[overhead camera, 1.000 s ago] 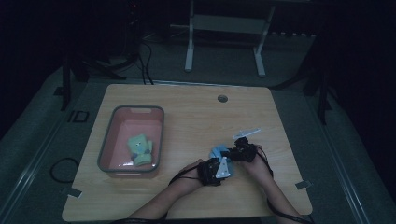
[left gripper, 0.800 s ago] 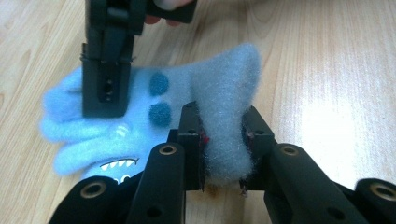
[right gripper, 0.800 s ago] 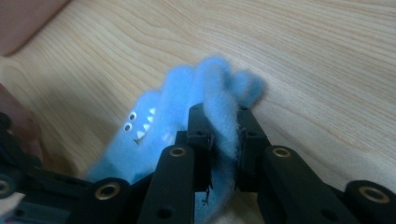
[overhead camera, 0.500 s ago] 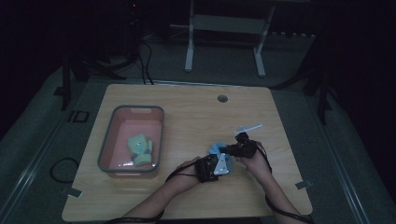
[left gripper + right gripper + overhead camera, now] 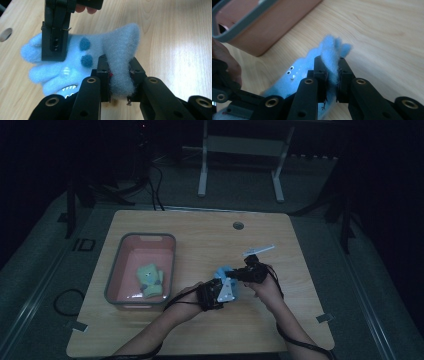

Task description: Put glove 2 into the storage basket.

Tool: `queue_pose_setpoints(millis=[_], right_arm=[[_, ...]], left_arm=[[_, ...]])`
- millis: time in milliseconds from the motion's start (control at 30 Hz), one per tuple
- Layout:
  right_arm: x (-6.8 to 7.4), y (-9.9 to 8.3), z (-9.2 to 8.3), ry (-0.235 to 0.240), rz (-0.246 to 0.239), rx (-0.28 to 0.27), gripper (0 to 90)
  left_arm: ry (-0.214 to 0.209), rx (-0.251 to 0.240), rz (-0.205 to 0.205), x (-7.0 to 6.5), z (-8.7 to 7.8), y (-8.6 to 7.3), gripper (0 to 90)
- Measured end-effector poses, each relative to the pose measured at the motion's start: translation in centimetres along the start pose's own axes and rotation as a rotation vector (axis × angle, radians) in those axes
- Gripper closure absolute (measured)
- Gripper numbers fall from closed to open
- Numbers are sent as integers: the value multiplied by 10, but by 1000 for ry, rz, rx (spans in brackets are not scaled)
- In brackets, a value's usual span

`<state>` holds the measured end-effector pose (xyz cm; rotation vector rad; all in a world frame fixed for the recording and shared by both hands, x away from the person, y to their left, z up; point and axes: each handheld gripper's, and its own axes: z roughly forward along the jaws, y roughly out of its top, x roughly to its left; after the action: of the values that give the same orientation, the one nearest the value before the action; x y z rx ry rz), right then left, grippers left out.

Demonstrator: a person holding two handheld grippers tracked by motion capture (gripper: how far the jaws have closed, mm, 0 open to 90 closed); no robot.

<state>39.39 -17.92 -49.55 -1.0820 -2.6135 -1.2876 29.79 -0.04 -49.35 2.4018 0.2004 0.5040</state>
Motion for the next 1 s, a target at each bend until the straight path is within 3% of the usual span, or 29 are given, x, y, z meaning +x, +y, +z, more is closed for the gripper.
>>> queue_pose_setpoints(millis=[33,67,367,1000], right_arm=[[0,0,0,0,0,0,818],[9,11,1,4,-19,-6,818],[29,38,8,27,-66,-12,819],[73,92,50,90,-146,-1,818]], left_arm=[[5,3,-5,3,-8,-2,769],[15,5,-7,6,-14,-3,769],[55,22,-17,15,-42,-10,769],[135,83,-58,32,-98,-47,769]])
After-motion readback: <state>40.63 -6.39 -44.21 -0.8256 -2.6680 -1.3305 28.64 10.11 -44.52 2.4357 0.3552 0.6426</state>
